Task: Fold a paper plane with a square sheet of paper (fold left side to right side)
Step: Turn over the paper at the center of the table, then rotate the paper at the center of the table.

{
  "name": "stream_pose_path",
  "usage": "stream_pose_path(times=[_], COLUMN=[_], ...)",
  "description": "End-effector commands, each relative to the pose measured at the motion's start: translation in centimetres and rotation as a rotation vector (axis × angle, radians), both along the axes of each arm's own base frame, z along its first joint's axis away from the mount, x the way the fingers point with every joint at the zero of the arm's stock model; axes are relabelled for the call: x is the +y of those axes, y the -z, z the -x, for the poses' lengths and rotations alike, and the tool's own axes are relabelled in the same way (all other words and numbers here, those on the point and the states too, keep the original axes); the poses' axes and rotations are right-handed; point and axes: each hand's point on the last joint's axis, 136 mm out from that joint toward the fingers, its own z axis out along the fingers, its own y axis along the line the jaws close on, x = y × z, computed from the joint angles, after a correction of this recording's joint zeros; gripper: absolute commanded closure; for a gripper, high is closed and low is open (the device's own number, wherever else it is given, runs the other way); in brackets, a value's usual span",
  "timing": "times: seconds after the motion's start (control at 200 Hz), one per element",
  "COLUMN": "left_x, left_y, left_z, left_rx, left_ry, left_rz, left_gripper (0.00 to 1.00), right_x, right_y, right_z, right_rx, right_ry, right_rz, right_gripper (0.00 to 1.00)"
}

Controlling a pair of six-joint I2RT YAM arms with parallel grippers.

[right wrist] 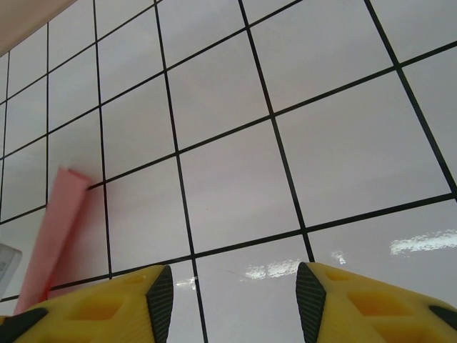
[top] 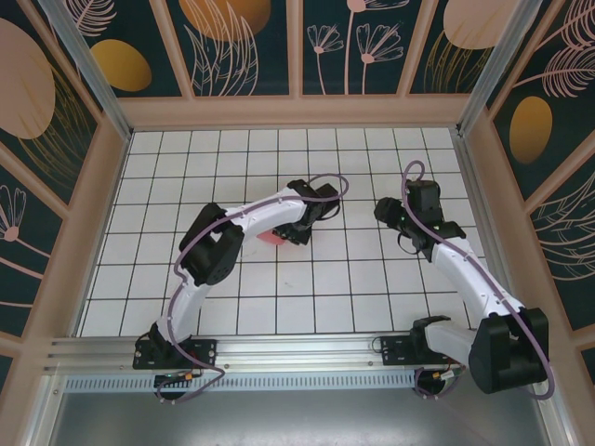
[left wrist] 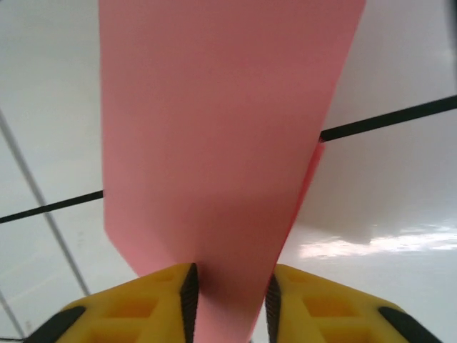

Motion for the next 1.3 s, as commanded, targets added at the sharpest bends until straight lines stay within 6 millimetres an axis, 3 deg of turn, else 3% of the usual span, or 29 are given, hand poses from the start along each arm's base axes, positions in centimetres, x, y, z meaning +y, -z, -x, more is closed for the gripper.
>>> stream_pose_path(times=[0.0,0.13,0.24,0.39,0.45,0.591,0.606,0.631,0.796,0.921,1.296], left_x=[-3.9,-7.3,-7.6,-3.9,-1.7,3.4,3.7,4.5,8.1,9.6,11.4], left_y=[0.1,-2.5,-5.2,-8.4,-9.2,-10.0,-9.4,-10.5,-10.4,-10.4,-9.4], left_z=[0.1,-1.6,-3.1,-5.4,-5.8,-6.0,-5.9,-5.9,-5.3,-4.8,-3.7], left_rx=[0.073,0.046,0.012,-0.093,-0.126,-0.222,-0.217,-0.255,-0.342,-0.371,-0.393], left_ry=[0.07,0.123,0.131,0.074,0.035,-0.063,-0.073,-0.086,-0.185,-0.206,-0.216], left_rz=[0.142,0.298,0.405,0.507,0.566,0.701,0.71,0.748,0.858,0.855,0.786], left_gripper=[0.61,0.51,0.45,0.37,0.34,0.28,0.27,0.26,0.22,0.22,0.21], right_x=[0.7,2.0,3.8,7.3,8.7,11.5,11.7,12.2,14.9,15.9,21.1], right_y=[0.5,1.2,1.8,2.7,3.3,5.2,5.3,5.5,7.7,8.9,10.8], right_z=[-0.2,-0.2,-0.4,-1.5,-2.3,-4.3,-4.5,-4.9,-7.0,-8.4,-8.8], right_rx=[0.002,0.023,0.039,0.084,0.113,0.187,0.192,0.199,0.259,0.278,0.321], right_ry=[-0.03,-0.073,-0.114,-0.176,-0.189,-0.198,-0.198,-0.199,-0.189,-0.17,-0.241], right_rz=[-0.038,-0.103,-0.197,-0.214,-0.155,-0.027,-0.019,-0.009,0.08,0.114,0.055], right_gripper=[0.48,0.48,0.48,0.46,0.4,0.25,0.24,0.23,0.15,0.09,0.04])
